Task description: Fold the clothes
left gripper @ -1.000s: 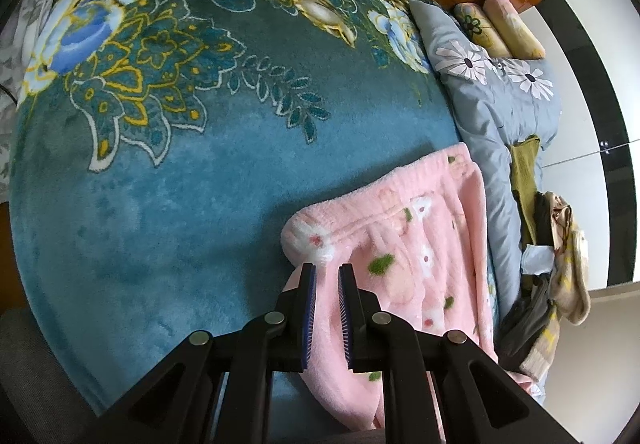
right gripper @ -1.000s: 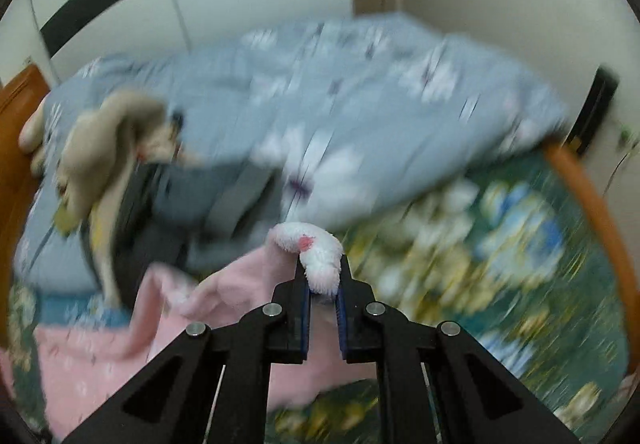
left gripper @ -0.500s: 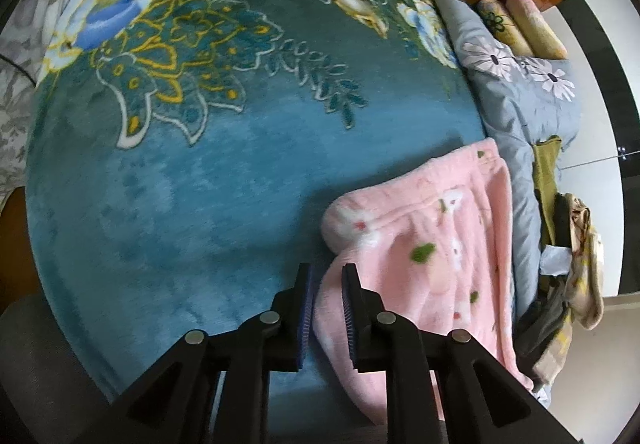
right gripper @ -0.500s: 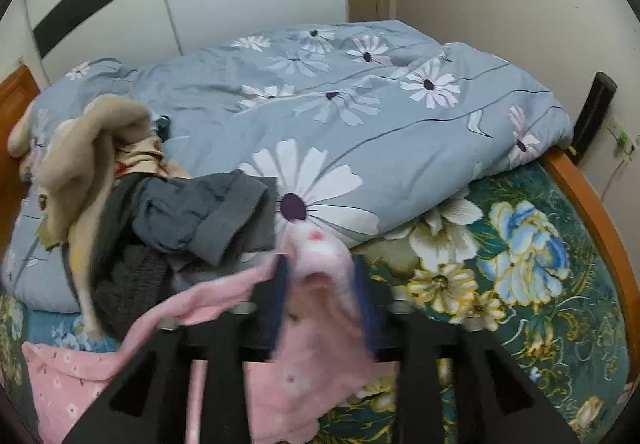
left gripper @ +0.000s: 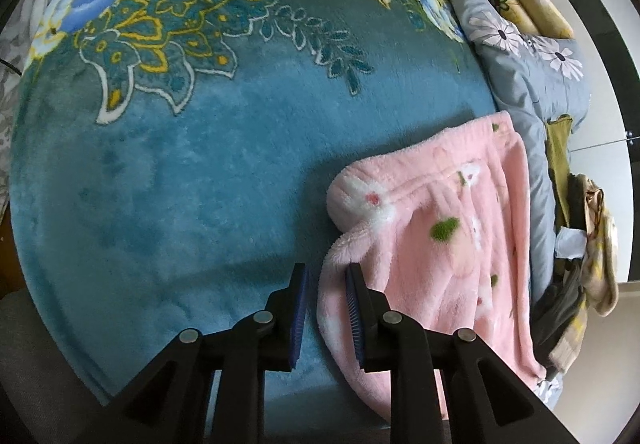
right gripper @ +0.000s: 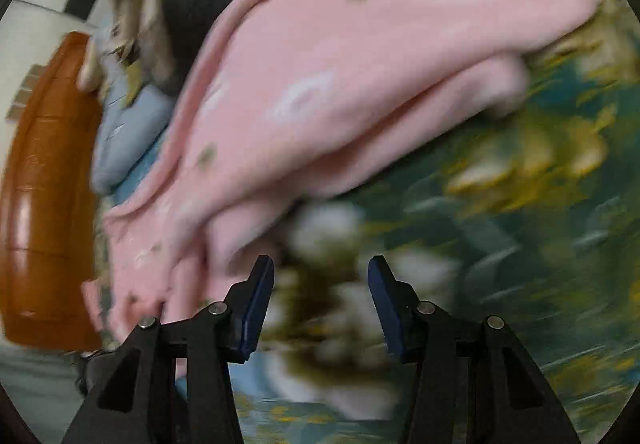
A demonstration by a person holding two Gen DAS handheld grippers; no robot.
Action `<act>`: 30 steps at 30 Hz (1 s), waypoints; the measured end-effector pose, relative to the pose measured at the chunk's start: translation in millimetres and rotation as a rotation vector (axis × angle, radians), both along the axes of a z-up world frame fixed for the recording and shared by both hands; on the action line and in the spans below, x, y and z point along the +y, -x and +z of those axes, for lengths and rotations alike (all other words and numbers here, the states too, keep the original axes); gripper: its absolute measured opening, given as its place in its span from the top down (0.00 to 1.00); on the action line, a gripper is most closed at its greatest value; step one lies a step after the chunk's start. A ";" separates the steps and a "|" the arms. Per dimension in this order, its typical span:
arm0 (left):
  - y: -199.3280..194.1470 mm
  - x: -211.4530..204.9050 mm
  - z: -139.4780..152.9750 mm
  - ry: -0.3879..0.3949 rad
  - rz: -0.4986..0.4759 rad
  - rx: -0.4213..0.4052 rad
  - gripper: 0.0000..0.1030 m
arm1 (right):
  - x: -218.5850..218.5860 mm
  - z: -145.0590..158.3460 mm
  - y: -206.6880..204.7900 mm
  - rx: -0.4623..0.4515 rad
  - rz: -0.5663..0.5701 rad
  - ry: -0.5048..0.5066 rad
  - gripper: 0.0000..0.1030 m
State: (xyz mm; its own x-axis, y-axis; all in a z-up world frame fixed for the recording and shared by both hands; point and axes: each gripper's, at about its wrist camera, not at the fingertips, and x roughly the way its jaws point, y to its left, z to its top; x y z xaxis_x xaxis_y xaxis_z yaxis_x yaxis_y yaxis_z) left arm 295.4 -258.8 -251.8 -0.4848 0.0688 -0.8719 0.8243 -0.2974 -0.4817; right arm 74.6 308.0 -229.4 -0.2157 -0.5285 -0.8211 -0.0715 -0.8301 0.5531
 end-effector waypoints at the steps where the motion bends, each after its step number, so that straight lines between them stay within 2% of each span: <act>1: -1.1 -1.1 -1.8 -0.006 0.005 0.003 0.79 | -8.5 -2.0 2.3 0.000 -0.009 0.023 0.51; 5: -4.3 -3.4 -10.2 -0.033 0.014 0.012 0.78 | -25.6 -9.7 18.2 -0.023 -0.076 0.050 0.51; 6: -4.4 -3.7 -11.2 -0.036 0.013 0.015 0.78 | -28.8 -11.3 22.1 -0.032 -0.083 0.038 0.58; 7: -4.5 -4.0 -12.0 -0.039 0.011 0.017 0.78 | -31.3 -11.5 25.1 -0.039 -0.087 0.026 0.82; 8: -3.9 -4.8 -13.2 -0.043 0.006 0.019 0.78 | -32.6 -9.4 26.7 -0.041 -0.084 0.014 0.96; 10: 3.6 -7.1 -15.1 -0.045 -0.010 0.020 0.79 | -31.0 1.5 27.4 -0.020 -0.079 0.015 0.99; 13: 9.8 -11.9 -18.6 -0.054 -0.034 0.019 0.78 | -20.5 36.1 22.4 0.056 -0.069 0.054 1.00; 18: 13.9 -17.8 -22.9 -0.067 -0.051 0.032 0.79 | 15.1 119.9 7.0 0.233 -0.090 0.160 1.00; 21: 9.5 -19.5 -24.0 -0.080 -0.039 0.058 0.79 | 23.1 153.6 2.1 0.305 -0.047 0.106 1.00; 25: 5.8 -19.5 -22.9 -0.086 -0.031 0.075 0.79 | 26.6 133.5 -1.1 0.239 -0.018 0.018 0.98; 30: 8.1 -15.6 -19.4 -0.065 -0.057 0.054 0.79 | 1.9 65.4 -1.4 0.106 -0.021 -0.006 0.98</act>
State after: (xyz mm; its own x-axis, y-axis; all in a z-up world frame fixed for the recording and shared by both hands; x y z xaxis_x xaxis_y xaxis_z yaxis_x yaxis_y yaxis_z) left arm 287.3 -274.4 -271.2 -0.5247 0.1534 -0.8374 0.7791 -0.3098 -0.5449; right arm 76.0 309.9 -164.0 -0.3129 -0.5178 -0.7962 -0.0304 -0.8325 0.5533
